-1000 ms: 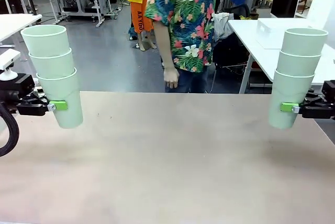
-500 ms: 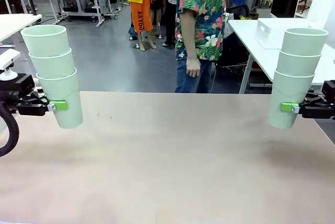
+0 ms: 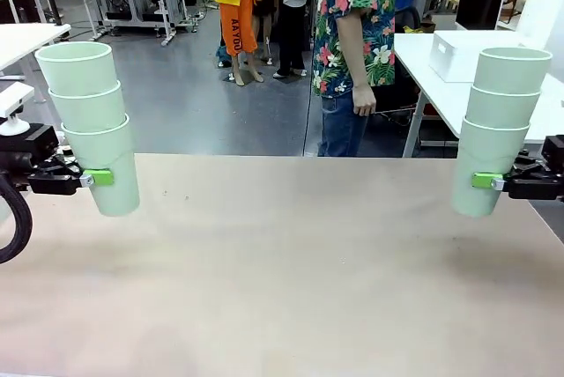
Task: Stack the cups and store them in the basket.
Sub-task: Place the stack of Reusable plastic cups into the Pantry Basket.
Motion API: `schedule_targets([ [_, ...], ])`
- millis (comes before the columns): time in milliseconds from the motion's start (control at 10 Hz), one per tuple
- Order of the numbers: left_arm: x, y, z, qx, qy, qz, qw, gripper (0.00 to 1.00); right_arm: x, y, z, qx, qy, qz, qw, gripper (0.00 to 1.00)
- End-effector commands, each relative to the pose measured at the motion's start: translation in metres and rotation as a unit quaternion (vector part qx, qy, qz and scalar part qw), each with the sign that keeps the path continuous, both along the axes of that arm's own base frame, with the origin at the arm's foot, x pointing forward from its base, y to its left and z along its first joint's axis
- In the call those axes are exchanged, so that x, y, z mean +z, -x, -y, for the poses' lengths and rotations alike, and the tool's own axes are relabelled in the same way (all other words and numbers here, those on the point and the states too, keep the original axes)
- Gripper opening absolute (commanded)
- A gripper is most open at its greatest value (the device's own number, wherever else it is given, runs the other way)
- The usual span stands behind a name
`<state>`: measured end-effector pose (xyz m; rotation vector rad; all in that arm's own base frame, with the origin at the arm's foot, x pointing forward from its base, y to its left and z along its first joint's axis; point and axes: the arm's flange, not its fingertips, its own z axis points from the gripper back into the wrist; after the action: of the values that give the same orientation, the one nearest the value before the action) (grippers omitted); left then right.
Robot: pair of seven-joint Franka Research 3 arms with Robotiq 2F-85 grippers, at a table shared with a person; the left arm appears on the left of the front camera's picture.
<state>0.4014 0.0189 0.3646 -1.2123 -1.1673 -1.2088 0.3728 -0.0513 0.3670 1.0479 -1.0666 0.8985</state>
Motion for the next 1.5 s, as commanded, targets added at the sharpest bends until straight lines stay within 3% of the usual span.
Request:
schedule_targets([
  [0,0.0039,0.0005,-0.0004,0.001,0.003,0.004,1.000,0.86,0.0032,-0.0005,-0.0007,0.000,-0.002,0.004,1.000,0.85],
  [1400,0.0039,0.0005,-0.0004,0.001,0.003,0.004,1.000,0.86,0.0032,-0.0005,-0.0007,0.000,-0.002,0.004,1.000,0.85],
])
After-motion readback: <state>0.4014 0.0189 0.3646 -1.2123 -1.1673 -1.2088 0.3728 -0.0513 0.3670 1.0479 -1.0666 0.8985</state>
